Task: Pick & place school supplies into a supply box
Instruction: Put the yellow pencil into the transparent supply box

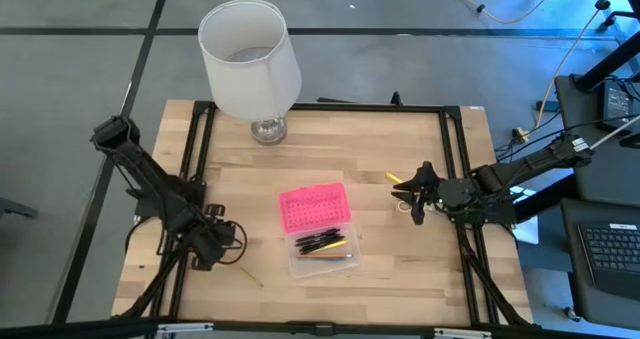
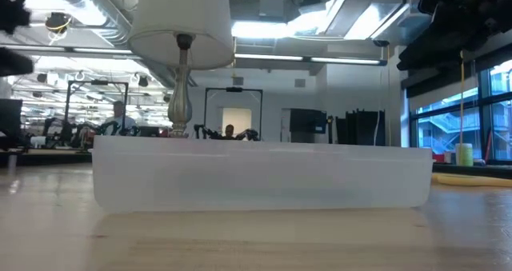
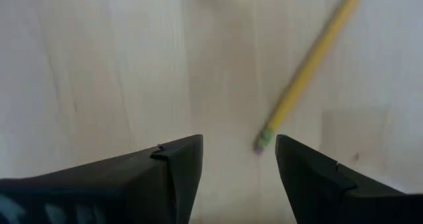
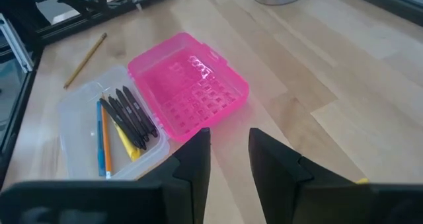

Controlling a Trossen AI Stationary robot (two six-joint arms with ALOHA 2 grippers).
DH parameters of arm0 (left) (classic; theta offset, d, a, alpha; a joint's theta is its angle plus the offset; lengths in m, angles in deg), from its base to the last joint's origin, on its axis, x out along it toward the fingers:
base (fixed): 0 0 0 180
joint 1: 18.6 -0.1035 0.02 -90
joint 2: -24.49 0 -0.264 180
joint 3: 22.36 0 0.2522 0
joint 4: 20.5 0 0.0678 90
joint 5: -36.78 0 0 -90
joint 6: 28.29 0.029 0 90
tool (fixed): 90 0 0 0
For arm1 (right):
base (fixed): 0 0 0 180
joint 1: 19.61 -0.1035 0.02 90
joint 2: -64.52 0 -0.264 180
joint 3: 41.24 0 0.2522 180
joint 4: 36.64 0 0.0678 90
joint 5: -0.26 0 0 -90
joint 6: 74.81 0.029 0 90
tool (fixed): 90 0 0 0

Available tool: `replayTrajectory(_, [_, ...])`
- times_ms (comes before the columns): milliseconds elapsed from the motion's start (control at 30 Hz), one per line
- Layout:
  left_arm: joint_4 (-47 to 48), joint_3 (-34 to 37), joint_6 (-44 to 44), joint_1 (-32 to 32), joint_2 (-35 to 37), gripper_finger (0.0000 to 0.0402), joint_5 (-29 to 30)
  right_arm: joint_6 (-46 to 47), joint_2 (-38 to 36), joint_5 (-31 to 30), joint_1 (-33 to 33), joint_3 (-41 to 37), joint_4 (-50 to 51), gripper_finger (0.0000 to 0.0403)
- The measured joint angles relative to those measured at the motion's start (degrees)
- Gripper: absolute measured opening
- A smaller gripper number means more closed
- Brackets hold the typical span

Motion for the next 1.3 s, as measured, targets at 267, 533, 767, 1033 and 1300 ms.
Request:
replayTrajectory(267, [-6.13, 5.06, -2.16, 4.44, -0.02, 0.0182, -2.17, 0.0, 0.0, 0.03, 0.0, 0.0, -0.4, 0.0108])
replayTrajectory(533, [-11.87, 8.7, -2.18, 5.5, -0.09, 0.0182, -2.53, 1.32, 0.0, 0.03, 0.0, 0.0, -0.37, 0.0108])
replayTrajectory(767, [-14.88, 9.82, -1.05, 5.5, -0.11, 0.0182, -2.59, 1.45, 0.0, 0.03, 0.0, 0.0, -0.35, 0.0108])
replayTrajectory(1033, [-16.01, 9.59, 3.01, 5.5, -4.84, 0.0182, -3.29, 1.36, 0.0, 0.01, 0.0, 0.0, -0.33, 0.0108])
replayTrajectory(1300, [-14.73, 9.19, 1.13, 5.48, -6.33, 0.0182, -4.1, 1.25, 0.0, 0.01, 0.0, 0.0, -0.26, 0.0108])
